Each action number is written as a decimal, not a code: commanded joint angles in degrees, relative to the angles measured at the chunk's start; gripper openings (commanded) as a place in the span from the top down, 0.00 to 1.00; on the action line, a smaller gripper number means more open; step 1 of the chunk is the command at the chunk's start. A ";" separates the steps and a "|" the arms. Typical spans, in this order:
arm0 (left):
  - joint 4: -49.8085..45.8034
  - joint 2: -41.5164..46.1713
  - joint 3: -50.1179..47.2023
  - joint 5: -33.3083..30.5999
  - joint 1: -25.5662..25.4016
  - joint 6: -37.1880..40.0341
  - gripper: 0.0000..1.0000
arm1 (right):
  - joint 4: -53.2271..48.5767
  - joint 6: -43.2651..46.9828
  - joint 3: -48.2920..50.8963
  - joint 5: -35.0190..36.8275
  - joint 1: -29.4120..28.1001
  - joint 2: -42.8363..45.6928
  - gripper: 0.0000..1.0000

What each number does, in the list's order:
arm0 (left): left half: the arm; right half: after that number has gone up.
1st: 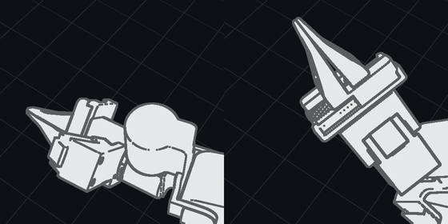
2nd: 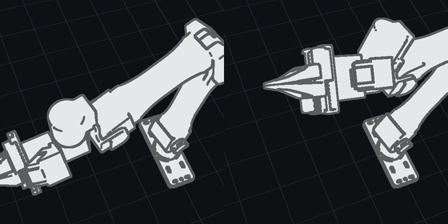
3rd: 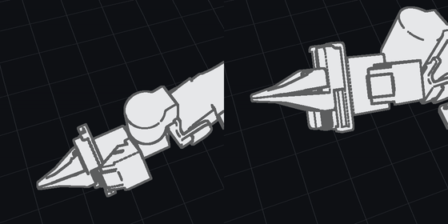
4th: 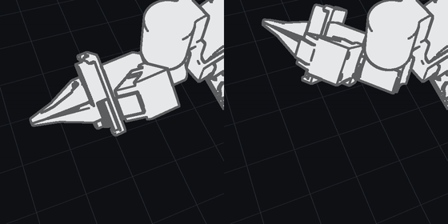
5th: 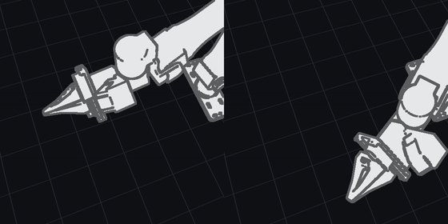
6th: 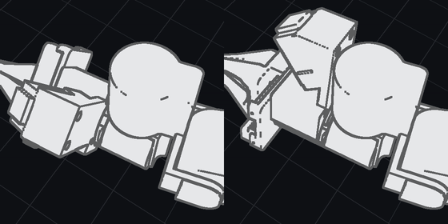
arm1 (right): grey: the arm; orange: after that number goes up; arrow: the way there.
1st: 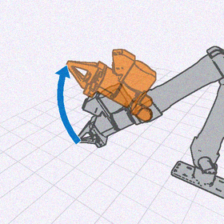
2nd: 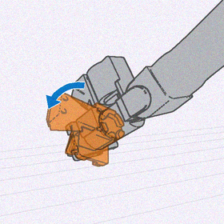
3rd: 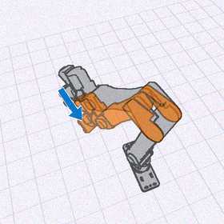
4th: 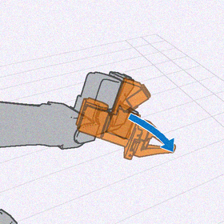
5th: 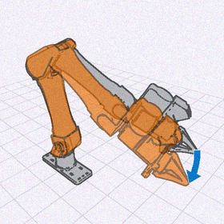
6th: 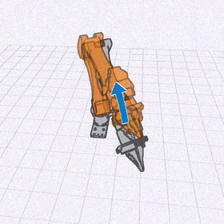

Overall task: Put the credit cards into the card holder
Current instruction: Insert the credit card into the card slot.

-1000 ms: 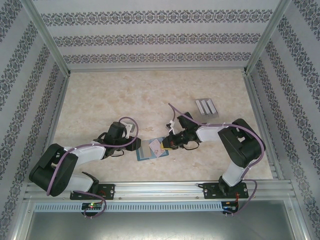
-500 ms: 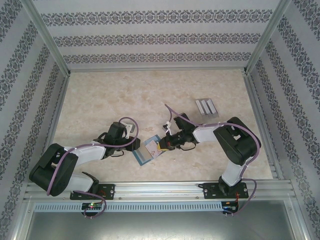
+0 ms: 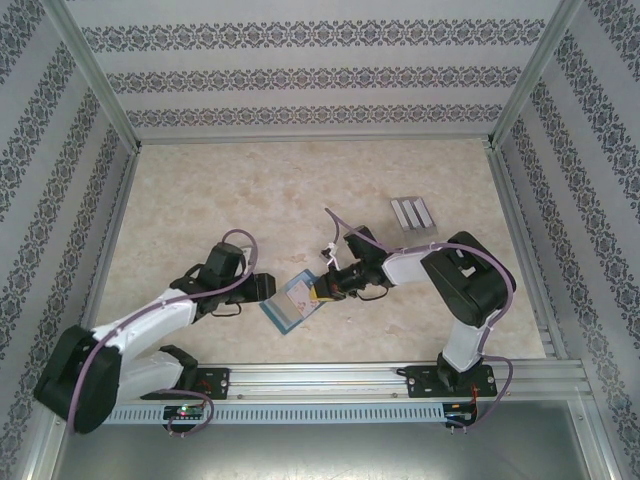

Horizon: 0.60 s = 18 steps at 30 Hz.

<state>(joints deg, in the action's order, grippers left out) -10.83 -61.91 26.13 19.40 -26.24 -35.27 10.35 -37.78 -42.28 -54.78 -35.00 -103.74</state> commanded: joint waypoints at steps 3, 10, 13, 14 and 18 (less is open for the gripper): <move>-7.07 3.66 -2.80 6.86 -0.93 -8.50 0.64 | 3.31 0.22 -1.49 -2.34 -1.00 -2.15 1.00; -2.83 -4.55 -4.22 5.73 -3.33 -10.34 0.81 | 4.51 0.96 -1.69 -2.74 -1.00 -3.33 1.00; -0.64 -7.55 -4.51 4.59 -3.80 -11.38 0.82 | 4.52 2.06 -1.79 -3.06 -1.02 -2.79 1.00; -0.34 -8.36 -4.35 4.27 -4.08 -11.40 0.82 | 4.12 2.43 -1.95 -3.49 -0.98 -2.85 1.00; -0.56 -10.92 -3.17 2.37 -4.35 -10.77 0.83 | 3.65 3.12 -2.46 -5.13 -1.23 -3.04 1.00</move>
<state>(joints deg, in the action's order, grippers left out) -10.48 -70.15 23.29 25.28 -29.71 -45.34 13.58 -37.01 -43.51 -57.43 -35.53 -106.34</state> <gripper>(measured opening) 0.177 0.054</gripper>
